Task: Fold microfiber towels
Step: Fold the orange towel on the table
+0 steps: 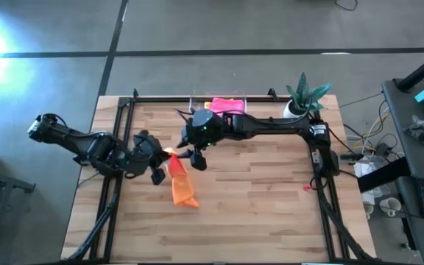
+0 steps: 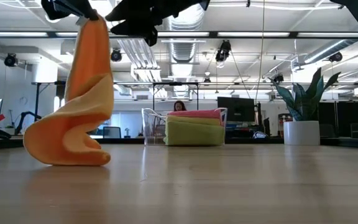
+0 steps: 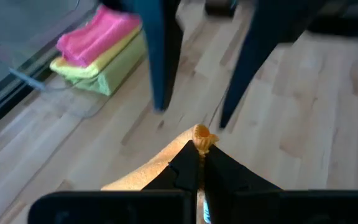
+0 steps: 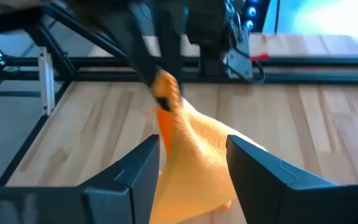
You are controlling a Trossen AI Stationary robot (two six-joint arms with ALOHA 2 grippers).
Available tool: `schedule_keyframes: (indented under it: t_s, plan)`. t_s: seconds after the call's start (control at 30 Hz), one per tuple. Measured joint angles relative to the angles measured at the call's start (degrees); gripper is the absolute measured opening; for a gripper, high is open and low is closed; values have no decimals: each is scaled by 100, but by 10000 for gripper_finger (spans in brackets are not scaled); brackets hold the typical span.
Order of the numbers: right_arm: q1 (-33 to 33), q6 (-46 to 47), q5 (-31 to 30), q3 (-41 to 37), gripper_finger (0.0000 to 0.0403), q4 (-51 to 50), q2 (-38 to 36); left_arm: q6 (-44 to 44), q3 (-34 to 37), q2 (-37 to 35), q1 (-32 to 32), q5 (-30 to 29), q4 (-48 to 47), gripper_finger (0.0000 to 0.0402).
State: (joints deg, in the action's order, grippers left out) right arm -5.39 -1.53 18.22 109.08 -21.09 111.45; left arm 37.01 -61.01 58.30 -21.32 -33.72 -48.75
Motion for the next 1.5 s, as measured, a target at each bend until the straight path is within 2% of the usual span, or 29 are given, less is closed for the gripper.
schedule_keyframes:
  t_s: [0.17, 0.53, 0.67, 0.83, 1.1, 1.23, 1.37, 1.5]
  plan:
    - [61, 204, -39, -30, 176, -19, 21, -326, 0, 13, 75, -67, 428, 0]
    - [99, 1108, -81, -37, 176, -296, 43, -252, -5, 14, 400, -132, 1009, 0]
    - [147, 1357, -815, -37, 176, -462, 43, -40, -91, 80, 596, -225, 1276, 0]
    - [137, 1510, -1767, -37, 176, -1360, 43, -27, -271, 136, 790, -241, 1262, 0]
    - [138, 1305, -2305, -30, 176, -2973, 43, -41, -416, 125, 975, -242, 1228, 0]
    - [126, 1137, -3479, -28, 176, -3781, 43, -40, -445, 125, 975, -240, 1224, 0]
    - [119, 1082, -4648, -28, 176, -3957, 41, -27, -492, 169, 975, -240, 1229, 0]
    - [156, 461, -4537, -28, 176, -3951, -2, -29, -529, 271, 975, -200, 1223, 0]
